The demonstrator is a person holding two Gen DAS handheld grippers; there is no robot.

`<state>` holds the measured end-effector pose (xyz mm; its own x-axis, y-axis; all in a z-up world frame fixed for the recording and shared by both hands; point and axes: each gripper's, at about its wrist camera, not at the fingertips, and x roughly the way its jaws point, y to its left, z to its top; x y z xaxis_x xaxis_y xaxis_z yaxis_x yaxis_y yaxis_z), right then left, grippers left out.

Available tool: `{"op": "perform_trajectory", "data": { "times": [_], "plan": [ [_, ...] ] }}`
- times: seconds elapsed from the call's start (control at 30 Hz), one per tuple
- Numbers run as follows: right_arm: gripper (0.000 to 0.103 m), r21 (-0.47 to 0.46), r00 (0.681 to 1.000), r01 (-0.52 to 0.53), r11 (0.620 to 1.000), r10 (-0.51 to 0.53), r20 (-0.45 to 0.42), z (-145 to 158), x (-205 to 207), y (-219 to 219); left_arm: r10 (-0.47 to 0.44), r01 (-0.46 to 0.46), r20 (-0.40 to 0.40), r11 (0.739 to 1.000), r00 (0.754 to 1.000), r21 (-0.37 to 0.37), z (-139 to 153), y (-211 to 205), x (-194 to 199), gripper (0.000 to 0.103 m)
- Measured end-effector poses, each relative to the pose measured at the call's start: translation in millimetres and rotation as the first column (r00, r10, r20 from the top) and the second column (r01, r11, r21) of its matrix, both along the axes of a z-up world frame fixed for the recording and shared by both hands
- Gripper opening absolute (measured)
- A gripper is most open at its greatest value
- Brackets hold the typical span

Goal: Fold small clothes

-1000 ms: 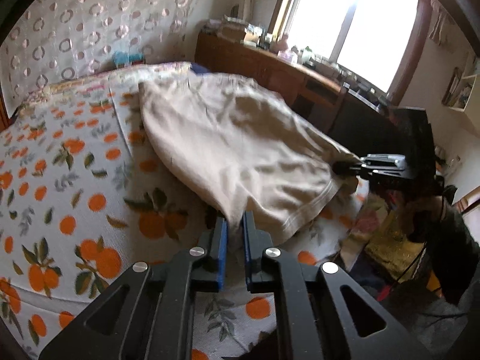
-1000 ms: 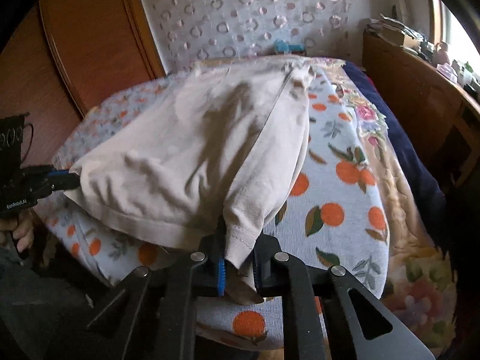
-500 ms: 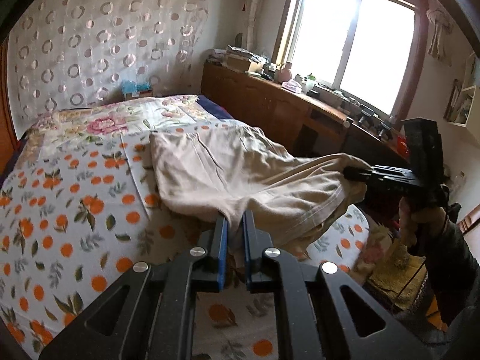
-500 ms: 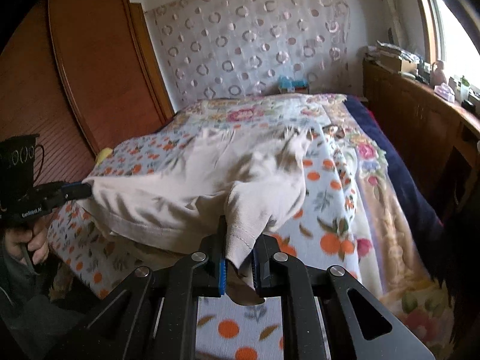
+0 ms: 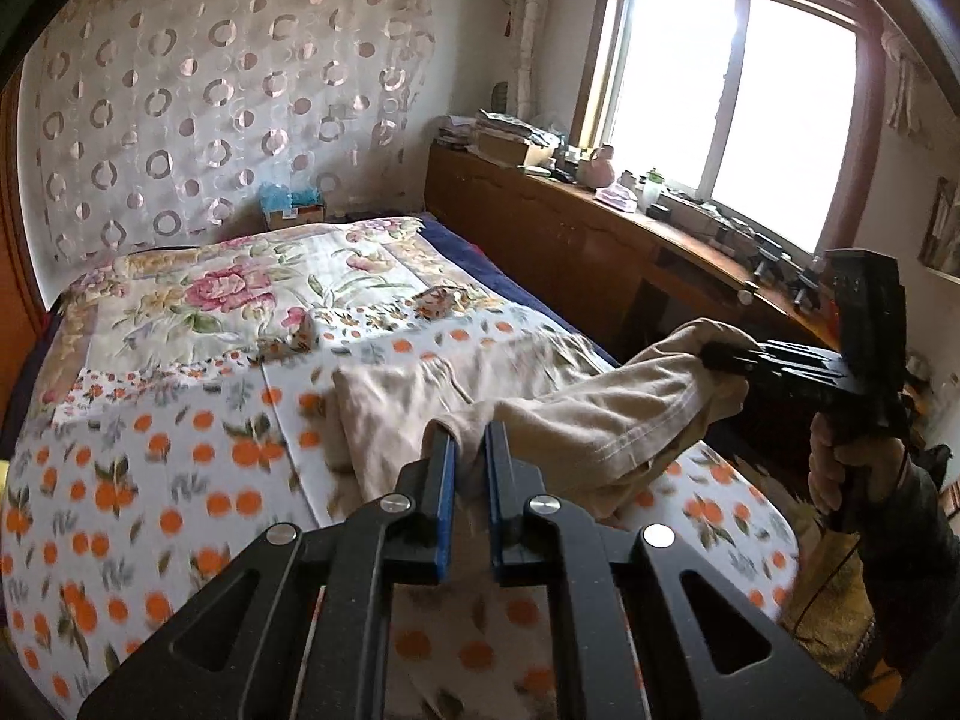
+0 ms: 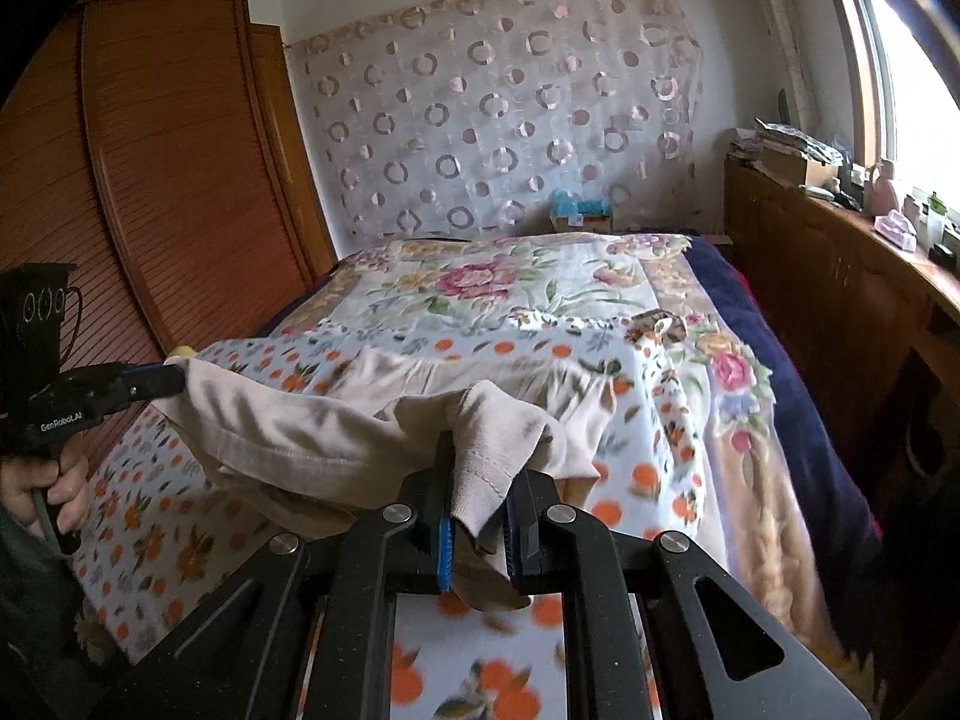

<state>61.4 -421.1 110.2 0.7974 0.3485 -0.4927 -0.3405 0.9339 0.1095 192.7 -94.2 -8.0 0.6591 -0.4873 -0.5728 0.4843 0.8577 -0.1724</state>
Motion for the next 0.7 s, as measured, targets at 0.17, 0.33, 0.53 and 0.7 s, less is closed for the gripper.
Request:
{"op": "perform_trajectory", "data": {
  "times": [0.17,0.33,0.53,0.7],
  "plan": [
    [0.013,0.0,1.0,0.011,1.0,-0.011,-0.018,-2.0,41.6,1.1,0.017,-0.017,-0.019,1.0,1.0,0.013,-3.9,-5.0,52.7,0.01],
    [0.013,-0.013,0.997,0.013,1.0,-0.014,-0.072,-14.8,76.7,9.9,0.036,-0.033,-0.065,0.998,0.997,0.049,-21.5,-10.9,96.9,0.01],
    [0.016,-0.043,0.993,0.028,0.999,-0.033,-0.109,-20.4,106.6,23.0,0.05,-0.039,-0.142,0.996,0.989,0.077,-51.9,-15.4,132.2,0.01],
    [0.036,0.008,0.99,0.088,0.996,-0.087,-0.113,-9.5,107.2,11.6,0.026,-0.012,-0.164,0.996,0.986,0.083,-59.0,-16.4,135.5,0.013]
  ]
}}
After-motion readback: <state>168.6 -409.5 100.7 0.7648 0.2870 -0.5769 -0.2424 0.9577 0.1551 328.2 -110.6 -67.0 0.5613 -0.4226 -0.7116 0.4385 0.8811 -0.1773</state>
